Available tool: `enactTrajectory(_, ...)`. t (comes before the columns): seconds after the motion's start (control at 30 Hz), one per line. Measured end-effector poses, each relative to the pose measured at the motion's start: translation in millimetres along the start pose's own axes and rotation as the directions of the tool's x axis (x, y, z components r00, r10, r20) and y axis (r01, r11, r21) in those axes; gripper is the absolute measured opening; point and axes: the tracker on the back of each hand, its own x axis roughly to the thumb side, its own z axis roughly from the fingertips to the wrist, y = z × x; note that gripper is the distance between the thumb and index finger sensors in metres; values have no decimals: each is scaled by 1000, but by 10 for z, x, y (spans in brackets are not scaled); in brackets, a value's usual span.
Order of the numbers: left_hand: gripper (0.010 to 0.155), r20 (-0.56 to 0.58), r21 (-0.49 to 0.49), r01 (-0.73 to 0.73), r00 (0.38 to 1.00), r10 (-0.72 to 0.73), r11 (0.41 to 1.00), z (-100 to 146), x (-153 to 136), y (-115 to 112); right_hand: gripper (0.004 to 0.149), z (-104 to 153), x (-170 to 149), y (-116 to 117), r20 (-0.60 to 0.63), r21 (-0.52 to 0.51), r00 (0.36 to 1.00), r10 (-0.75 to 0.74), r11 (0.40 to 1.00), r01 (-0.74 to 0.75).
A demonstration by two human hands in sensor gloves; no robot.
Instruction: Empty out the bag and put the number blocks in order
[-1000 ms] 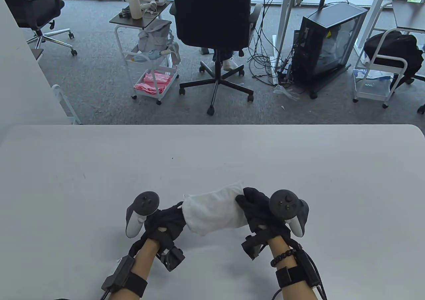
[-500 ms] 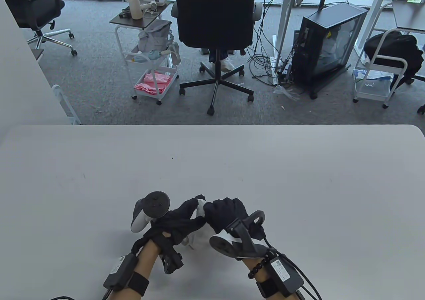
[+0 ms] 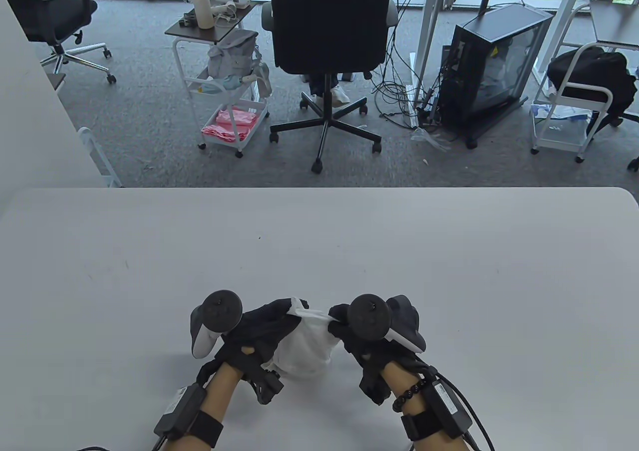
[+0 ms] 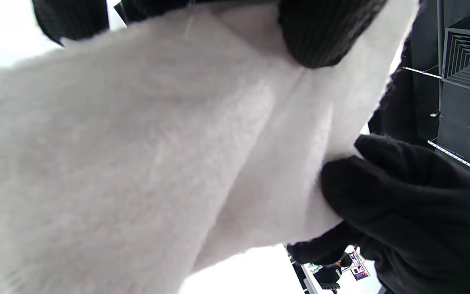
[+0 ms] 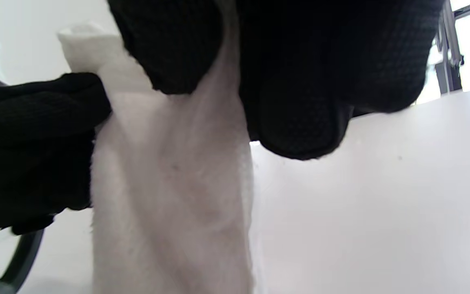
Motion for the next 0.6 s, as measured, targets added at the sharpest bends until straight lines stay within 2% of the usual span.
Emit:
enactTrajectory(0.03,43,1,11,5,1000,-5,1000,8,6,22,38,21,34,-40,29,-88,999,24,996,-21)
enactTrajectory(0.1,43,15,19,1,1000,-2,1000,20,20,68,38,52,85,-90,53,-190,998,39,981,-28)
enactTrajectory(0.33,45,40,27,-10,999,9,1000,36,92,96,38,99,166,-208,65,-263,992,113,960,-92)
enactTrajectory(0.53,46,72,56,17,997,-21,998,35,213,67,38,127,183,-348,33,-258,988,154,956,-140)
enactTrajectory(0.6,47,74,62,49,996,-54,997,32,237,47,38,137,199,-396,35,-305,984,175,940,-156)
